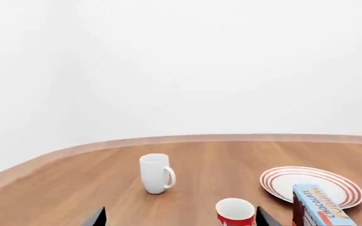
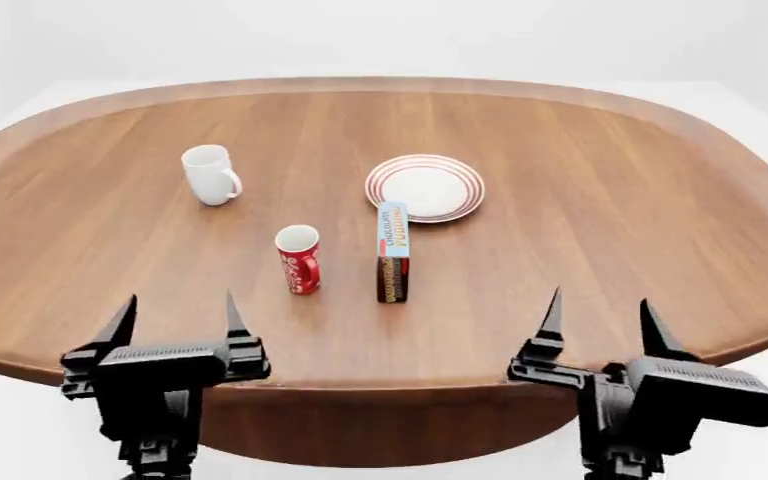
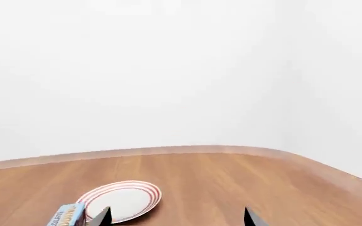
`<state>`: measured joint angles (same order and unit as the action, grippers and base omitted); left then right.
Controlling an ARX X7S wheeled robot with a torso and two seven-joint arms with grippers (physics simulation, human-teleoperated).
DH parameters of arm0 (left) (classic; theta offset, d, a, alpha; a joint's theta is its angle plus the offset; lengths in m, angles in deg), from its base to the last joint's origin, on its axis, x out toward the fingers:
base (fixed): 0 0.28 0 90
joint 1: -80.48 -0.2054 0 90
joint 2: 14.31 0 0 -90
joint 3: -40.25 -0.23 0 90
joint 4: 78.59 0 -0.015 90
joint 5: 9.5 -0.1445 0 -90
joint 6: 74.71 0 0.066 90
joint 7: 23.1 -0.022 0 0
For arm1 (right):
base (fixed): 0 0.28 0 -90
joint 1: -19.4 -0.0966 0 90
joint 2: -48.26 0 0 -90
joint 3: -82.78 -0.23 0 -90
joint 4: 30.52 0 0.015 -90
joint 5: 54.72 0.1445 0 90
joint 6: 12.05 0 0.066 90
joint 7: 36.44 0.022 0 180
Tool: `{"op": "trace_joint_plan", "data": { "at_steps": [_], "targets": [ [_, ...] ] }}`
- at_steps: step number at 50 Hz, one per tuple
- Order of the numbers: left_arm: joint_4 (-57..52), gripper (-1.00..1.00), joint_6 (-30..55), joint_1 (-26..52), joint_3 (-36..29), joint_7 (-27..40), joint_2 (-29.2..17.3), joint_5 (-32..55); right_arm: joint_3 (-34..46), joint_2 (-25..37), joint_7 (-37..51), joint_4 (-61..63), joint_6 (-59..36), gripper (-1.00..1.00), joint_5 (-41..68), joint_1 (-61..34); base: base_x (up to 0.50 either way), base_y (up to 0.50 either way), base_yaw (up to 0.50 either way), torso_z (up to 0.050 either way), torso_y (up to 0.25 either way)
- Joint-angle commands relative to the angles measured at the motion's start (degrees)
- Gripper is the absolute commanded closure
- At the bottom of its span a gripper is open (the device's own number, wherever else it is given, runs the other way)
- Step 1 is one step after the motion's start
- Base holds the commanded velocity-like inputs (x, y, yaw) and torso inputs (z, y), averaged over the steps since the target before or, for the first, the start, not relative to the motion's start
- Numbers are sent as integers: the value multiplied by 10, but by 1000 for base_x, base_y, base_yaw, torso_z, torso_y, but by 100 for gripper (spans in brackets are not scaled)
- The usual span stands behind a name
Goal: Pick up the white mug and put it on the plate, and put the chocolate pudding to the right of the plate.
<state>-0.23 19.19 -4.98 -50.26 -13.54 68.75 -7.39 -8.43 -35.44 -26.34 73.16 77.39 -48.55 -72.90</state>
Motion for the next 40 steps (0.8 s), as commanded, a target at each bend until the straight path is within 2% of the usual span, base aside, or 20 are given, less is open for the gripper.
{"op": "trace_joint_plan", "data": {
  "at_steps": [1,11,22,40],
  "targets": [
    [-186,-100,-2,36,97,45,-26,-9,-107,24,33,180,29,-100,33,-40,0,0,0,0,0],
    [-292,-100,-11,43,219,78,-63,22,-149,46,53,280,64,-100,27,-56,0,0,0,0,0],
    [-319,-100,-38,42,279,96,-82,16,-192,70,68,331,65,-100,43,-75,36,0,0,0,0],
    [-309,-100,-39,33,264,93,-85,12,-154,78,48,335,82,-100,44,-59,481,-22,0,0,0]
  ]
}}
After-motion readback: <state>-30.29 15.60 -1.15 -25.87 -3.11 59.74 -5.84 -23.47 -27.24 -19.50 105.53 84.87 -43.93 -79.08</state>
